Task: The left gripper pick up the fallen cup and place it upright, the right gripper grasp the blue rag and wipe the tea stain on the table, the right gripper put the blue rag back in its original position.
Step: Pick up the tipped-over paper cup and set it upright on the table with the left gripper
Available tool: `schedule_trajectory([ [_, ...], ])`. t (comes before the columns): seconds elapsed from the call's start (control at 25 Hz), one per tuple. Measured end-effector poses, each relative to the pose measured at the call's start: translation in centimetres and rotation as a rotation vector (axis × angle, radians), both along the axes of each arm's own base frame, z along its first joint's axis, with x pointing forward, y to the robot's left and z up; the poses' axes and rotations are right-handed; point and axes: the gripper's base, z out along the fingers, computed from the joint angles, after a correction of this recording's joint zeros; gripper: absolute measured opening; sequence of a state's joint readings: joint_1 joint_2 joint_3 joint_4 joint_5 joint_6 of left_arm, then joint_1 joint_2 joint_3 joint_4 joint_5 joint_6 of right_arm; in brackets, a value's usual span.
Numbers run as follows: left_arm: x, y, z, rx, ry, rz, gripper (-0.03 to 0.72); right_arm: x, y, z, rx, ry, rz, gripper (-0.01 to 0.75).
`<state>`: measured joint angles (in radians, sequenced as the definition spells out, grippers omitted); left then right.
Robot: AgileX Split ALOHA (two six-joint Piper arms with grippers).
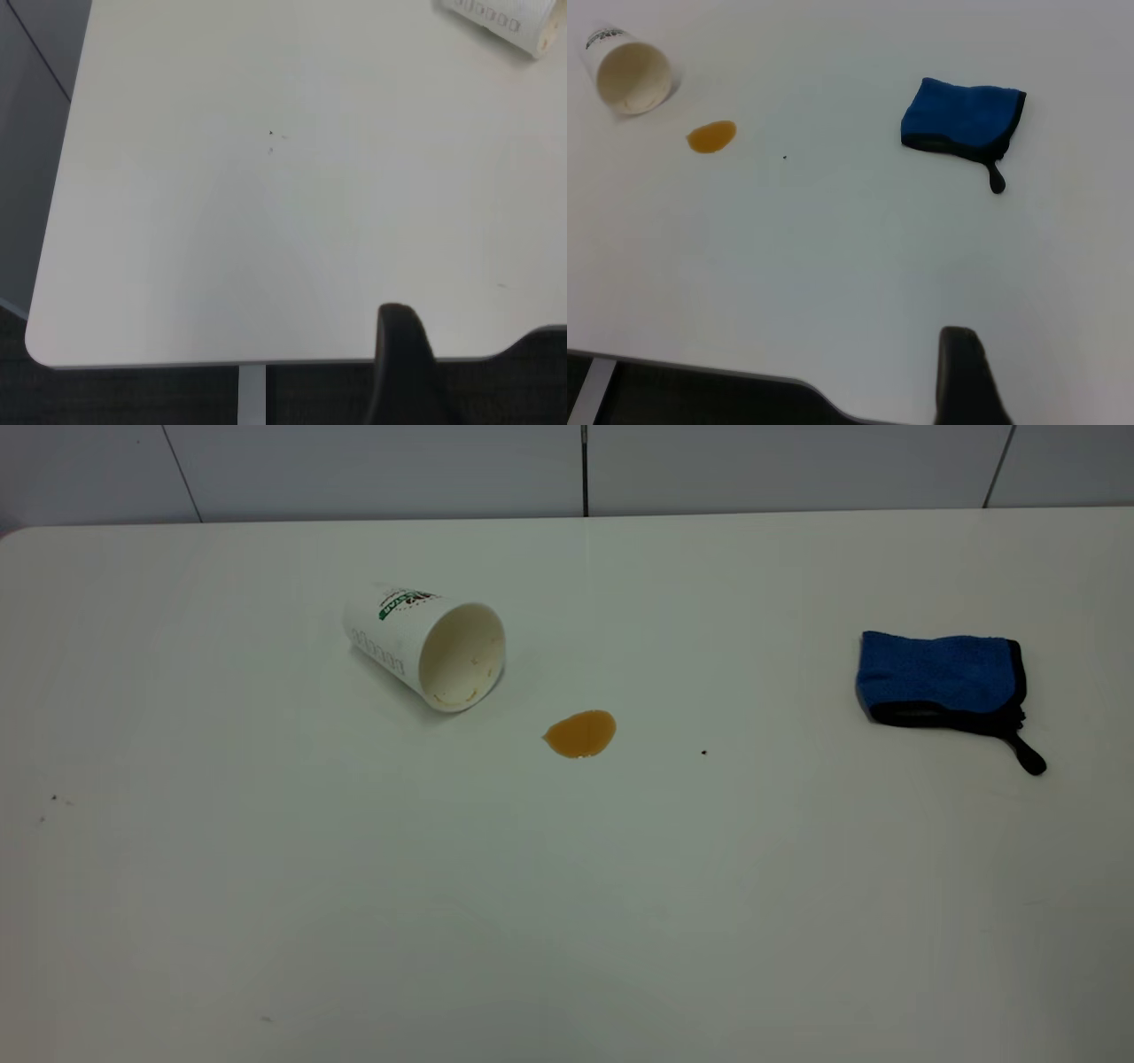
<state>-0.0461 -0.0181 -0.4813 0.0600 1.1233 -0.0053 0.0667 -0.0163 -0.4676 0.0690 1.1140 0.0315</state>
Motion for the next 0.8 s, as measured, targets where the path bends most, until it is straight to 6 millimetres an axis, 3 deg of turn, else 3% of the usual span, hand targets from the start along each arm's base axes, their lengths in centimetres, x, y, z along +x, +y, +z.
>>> schedule_trajectory([
  [0.4, 0.0, 0.0, 0.0, 0.000, 0.001, 0.000, 0.472, 0.0, 0.0, 0.0, 0.000, 0.000, 0.000, 0.490],
  [0.56, 0.6, 0.0, 1.9, -0.012, 0.003, 0.007, 0.472, 0.0, 0.0, 0.0, 0.000, 0.000, 0.000, 0.490],
  [0.72, 3.5, -0.1, 4.3, -0.001, 0.056, 0.013, 0.472, 0.0, 0.0, 0.0, 0.000, 0.000, 0.000, 0.490],
  [0.8, 5.8, -0.1, 5.1, 0.018, 0.100, 0.018, 0.472, 0.0, 0.0, 0.0, 0.000, 0.000, 0.000, 0.490],
])
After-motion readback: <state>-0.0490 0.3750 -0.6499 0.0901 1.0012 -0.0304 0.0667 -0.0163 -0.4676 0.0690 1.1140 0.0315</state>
